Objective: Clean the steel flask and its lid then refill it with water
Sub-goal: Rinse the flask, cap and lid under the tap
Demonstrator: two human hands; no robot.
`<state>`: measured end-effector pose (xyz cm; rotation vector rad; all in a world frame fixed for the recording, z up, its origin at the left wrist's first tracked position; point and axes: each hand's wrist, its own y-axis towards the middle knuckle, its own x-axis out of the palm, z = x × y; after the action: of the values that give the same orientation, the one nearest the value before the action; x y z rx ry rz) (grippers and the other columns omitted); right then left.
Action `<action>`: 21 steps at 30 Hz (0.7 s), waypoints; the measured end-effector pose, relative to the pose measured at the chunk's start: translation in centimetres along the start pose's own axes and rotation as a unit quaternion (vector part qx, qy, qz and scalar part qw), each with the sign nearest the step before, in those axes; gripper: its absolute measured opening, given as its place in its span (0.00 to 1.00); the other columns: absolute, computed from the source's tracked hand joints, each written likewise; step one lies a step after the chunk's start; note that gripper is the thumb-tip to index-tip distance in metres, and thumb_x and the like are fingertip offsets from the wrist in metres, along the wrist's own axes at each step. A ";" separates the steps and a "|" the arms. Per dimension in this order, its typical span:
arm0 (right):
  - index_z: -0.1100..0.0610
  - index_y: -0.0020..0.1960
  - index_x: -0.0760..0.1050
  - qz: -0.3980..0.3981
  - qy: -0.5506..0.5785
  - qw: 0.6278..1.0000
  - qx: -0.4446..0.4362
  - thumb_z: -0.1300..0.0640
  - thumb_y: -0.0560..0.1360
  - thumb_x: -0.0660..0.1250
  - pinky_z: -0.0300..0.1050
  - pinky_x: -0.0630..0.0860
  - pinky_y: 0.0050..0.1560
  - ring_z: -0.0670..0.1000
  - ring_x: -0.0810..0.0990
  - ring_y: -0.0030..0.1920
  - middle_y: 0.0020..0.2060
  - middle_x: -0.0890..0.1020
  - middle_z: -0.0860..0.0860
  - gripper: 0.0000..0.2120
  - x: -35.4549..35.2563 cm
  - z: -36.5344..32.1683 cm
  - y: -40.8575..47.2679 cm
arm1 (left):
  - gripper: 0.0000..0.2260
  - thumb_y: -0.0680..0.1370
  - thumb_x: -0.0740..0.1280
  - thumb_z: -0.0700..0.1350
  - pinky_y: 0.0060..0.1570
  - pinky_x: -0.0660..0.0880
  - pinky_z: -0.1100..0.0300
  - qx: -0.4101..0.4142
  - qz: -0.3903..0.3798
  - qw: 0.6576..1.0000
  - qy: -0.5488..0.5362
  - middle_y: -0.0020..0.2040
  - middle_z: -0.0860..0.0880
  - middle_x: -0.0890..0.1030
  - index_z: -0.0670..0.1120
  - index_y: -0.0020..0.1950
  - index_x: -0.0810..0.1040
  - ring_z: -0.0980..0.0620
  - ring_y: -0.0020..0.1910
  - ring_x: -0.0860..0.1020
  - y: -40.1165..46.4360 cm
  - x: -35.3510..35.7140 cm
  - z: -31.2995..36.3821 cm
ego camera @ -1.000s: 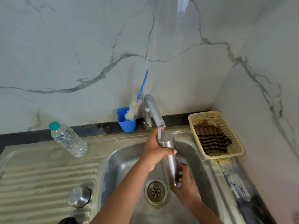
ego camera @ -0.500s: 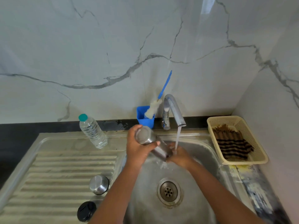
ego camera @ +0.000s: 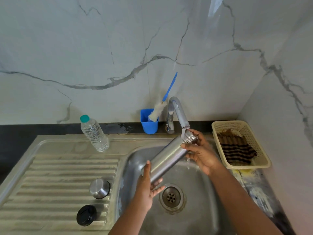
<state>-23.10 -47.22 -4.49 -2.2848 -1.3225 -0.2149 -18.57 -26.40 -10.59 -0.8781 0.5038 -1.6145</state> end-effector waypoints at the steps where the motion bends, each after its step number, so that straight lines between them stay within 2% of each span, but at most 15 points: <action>1: 0.47 0.60 0.77 0.005 -0.028 0.999 -0.018 0.67 0.59 0.78 0.62 0.79 0.56 0.60 0.79 0.57 0.60 0.77 0.56 0.33 0.3 -0.4 -0.5 | 0.20 0.74 0.68 0.61 0.45 0.82 0.43 -0.017 -0.011 1.000 0.024 0.54 0.40 0.80 0.49 0.58 0.75 0.40 0.51 0.82 0.0 0.2 -0.6; 4: 0.44 0.59 0.76 0.023 -0.172 0.983 -0.055 0.70 0.62 0.79 0.54 0.83 0.49 0.54 0.80 0.55 0.57 0.78 0.49 0.33 1.4 -0.8 -1.6 | 0.21 0.79 0.64 0.59 0.48 0.81 0.45 -0.046 -0.027 0.993 0.107 0.57 0.41 0.80 0.47 0.66 0.72 0.42 0.54 0.82 0.3 0.3 -2.4; 6: 0.43 0.61 0.74 0.037 -0.282 0.956 -0.079 0.67 0.62 0.80 0.48 0.82 0.49 0.49 0.79 0.54 0.55 0.78 0.43 0.34 2.1 -0.5 -2.0 | 0.24 0.81 0.65 0.51 0.50 0.79 0.46 -0.036 -0.045 0.985 0.165 0.59 0.45 0.78 0.48 0.75 0.64 0.43 0.57 0.79 0.4 0.2 -3.2; 8: 0.45 0.62 0.72 0.047 -0.352 0.930 -0.096 0.63 0.62 0.81 0.37 0.77 0.47 0.42 0.78 0.51 0.51 0.78 0.39 0.34 2.6 0.1 -2.1 | 0.27 0.81 0.65 0.44 0.55 0.77 0.45 -0.016 -0.058 0.979 0.196 0.61 0.47 0.76 0.51 0.78 0.59 0.44 0.61 0.75 0.1 0.5 -3.1; 9: 0.44 0.62 0.71 0.048 -0.375 0.920 -0.103 0.62 0.62 0.81 0.34 0.74 0.45 0.40 0.77 0.49 0.49 0.78 0.38 0.34 2.7 0.1 -2.3 | 0.29 0.80 0.66 0.42 0.58 0.75 0.45 -0.003 -0.062 0.976 0.207 0.65 0.46 0.74 0.51 0.78 0.59 0.45 0.63 0.73 -0.2 0.6 -2.9; 11: 0.43 0.62 0.71 0.046 -0.397 0.910 -0.112 0.61 0.63 0.81 0.33 0.72 0.44 0.38 0.77 0.47 0.48 0.79 0.38 0.34 2.7 0.2 -2.6 | 0.32 0.78 0.70 0.42 0.65 0.70 0.45 0.033 -0.078 0.969 0.233 0.75 0.45 0.67 0.52 0.79 0.59 0.46 0.69 0.70 -0.5 0.7 -2.2; 14: 0.41 0.58 0.72 0.050 -0.367 0.923 -0.107 0.63 0.64 0.80 0.35 0.76 0.45 0.39 0.79 0.47 0.48 0.80 0.39 0.31 2.5 -0.2 -3.0 | 0.42 0.72 0.77 0.45 0.71 0.64 0.49 0.091 -0.108 0.948 0.286 0.79 0.46 0.60 0.52 0.80 0.57 0.46 0.76 0.62 -1.0 0.6 -1.2; 16: 0.40 0.57 0.72 0.056 -0.313 0.944 -0.085 0.64 0.64 0.80 0.40 0.80 0.46 0.43 0.80 0.48 0.50 0.81 0.41 0.30 2.2 -0.4 -3.3 | 0.48 0.66 0.81 0.52 0.72 0.64 0.50 0.113 -0.138 0.922 0.344 0.77 0.51 0.63 0.53 0.79 0.57 0.48 0.75 0.63 -1.9 0.6 -0.4; 18: 0.42 0.57 0.73 0.066 -0.245 0.966 -0.055 0.64 0.65 0.79 0.50 0.82 0.50 0.50 0.82 0.51 0.53 0.82 0.47 0.29 1.8 -0.1 -3.6 | 0.47 0.64 0.81 0.56 0.67 0.72 0.53 0.131 -0.173 0.885 0.412 0.72 0.55 0.70 0.54 0.77 0.61 0.54 0.67 0.73 -2.6 0.4 0.5; 20: 0.46 0.60 0.72 0.085 -0.174 0.981 -0.012 0.64 0.67 0.77 0.52 0.82 0.46 0.54 0.82 0.51 0.53 0.81 0.51 0.28 1.4 0.6 -3.9 | 0.41 0.67 0.80 0.53 0.60 0.77 0.57 0.125 -0.201 0.840 0.489 0.62 0.55 0.76 0.54 0.75 0.62 0.57 0.58 0.77 -3.3 0.1 1.6; 21: 0.47 0.62 0.70 0.100 -0.145 0.984 0.017 0.63 0.69 0.76 0.51 0.82 0.43 0.55 0.81 0.51 0.54 0.79 0.53 0.27 1.2 1.1 -4.0 | 0.40 0.69 0.79 0.52 0.59 0.77 0.55 0.112 -0.209 0.816 0.527 0.60 0.54 0.77 0.55 0.76 0.61 0.55 0.57 0.78 -3.7 -0.1 2.4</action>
<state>-25.99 -44.08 -3.68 -2.4687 -1.2051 0.2149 -19.09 -25.10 -6.46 0.2094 0.8818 -2.4588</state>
